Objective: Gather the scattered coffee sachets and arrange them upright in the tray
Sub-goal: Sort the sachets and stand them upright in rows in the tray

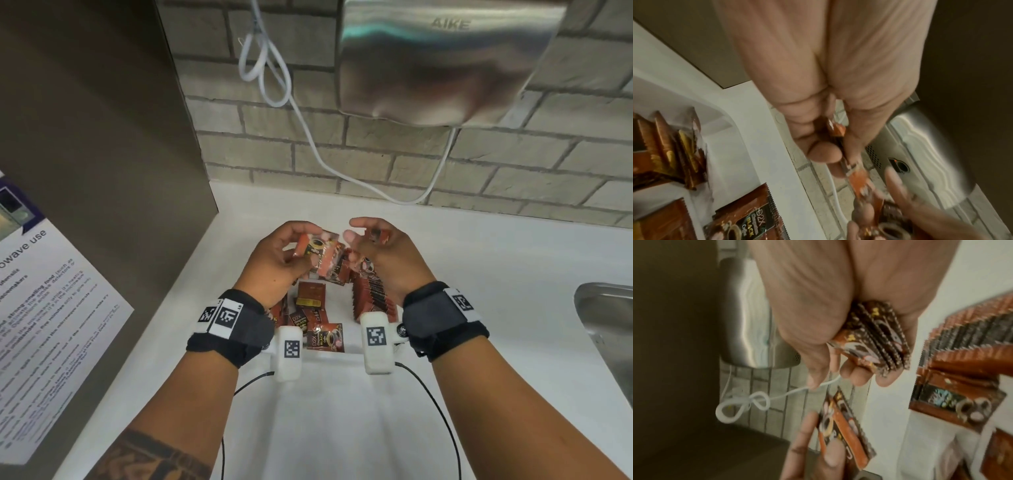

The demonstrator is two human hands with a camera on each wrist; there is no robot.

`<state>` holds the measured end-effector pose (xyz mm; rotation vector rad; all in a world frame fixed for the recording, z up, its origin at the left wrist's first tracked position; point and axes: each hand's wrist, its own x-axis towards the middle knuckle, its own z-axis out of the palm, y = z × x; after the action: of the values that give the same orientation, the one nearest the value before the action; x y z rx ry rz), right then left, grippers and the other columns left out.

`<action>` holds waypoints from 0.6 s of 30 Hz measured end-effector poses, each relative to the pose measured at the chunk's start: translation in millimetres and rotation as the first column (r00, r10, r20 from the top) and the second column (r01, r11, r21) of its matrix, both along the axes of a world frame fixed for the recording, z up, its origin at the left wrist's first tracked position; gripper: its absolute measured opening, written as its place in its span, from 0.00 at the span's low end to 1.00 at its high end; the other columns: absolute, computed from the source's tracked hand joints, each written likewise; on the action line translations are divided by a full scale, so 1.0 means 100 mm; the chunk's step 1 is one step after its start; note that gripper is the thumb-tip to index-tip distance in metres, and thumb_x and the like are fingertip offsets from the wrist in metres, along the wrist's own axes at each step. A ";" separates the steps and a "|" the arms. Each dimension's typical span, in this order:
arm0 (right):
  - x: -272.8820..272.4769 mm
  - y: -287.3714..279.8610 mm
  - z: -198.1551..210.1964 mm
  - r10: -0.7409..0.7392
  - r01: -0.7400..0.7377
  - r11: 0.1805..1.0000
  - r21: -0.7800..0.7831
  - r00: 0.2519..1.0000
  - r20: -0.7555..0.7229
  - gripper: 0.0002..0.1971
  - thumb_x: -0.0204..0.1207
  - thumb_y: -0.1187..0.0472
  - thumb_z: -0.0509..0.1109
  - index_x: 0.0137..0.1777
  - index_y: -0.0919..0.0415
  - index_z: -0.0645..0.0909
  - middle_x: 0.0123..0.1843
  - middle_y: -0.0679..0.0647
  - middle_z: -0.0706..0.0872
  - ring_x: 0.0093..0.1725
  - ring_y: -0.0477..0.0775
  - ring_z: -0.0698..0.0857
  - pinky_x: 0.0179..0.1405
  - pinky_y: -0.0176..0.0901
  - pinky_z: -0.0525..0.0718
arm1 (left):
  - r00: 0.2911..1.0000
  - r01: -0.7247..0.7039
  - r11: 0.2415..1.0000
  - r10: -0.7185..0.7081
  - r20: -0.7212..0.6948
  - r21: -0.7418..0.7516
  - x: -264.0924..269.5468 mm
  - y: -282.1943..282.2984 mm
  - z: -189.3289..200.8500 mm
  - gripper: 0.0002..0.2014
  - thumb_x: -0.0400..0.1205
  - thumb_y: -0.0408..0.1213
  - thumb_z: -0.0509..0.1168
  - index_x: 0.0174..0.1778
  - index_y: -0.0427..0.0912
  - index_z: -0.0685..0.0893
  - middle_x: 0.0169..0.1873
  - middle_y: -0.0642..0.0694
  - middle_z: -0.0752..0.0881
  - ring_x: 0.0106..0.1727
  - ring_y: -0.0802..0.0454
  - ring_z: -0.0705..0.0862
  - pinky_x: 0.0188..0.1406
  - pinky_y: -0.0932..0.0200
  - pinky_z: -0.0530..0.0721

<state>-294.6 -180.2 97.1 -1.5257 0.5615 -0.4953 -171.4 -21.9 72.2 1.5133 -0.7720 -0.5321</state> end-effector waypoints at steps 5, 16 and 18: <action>0.02 0.03 0.08 0.144 -0.145 0.978 -0.153 0.989 -0.022 0.17 0.73 0.63 0.81 0.62 0.59 0.86 0.42 0.60 0.90 0.41 0.51 0.89 0.47 0.38 0.88 | 0.995 0.099 0.994 -0.099 -0.005 0.052 -0.04 -0.03 0.02 0.35 0.75 0.27 0.78 0.71 0.62 0.76 0.55 0.44 0.89 0.52 0.42 0.91 0.55 0.41 0.89; -0.08 0.08 -0.02 0.336 -0.355 0.935 -0.024 0.903 -0.267 0.24 0.68 0.65 0.85 0.63 0.57 0.83 0.46 0.56 0.92 0.43 0.54 0.90 0.50 0.49 0.88 | 0.990 -0.140 0.990 0.140 0.024 -0.010 0.00 0.01 0.07 0.21 0.68 0.31 0.84 0.56 0.47 0.88 0.52 0.44 0.90 0.52 0.51 0.89 0.45 0.52 0.91; -0.06 0.08 0.00 0.320 -0.341 0.939 -0.040 0.913 -0.255 0.27 0.64 0.61 0.87 0.63 0.56 0.84 0.52 0.54 0.93 0.52 0.54 0.91 0.61 0.53 0.87 | 0.994 -0.091 0.995 0.089 0.063 0.030 -0.02 0.00 0.08 0.22 0.66 0.33 0.85 0.54 0.49 0.89 0.50 0.50 0.91 0.55 0.50 0.88 0.49 0.50 0.90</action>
<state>-301.0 -171.9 97.0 -1.7345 0.4606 -0.0680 -173.7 -22.3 80.3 1.5930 -0.7425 -0.4342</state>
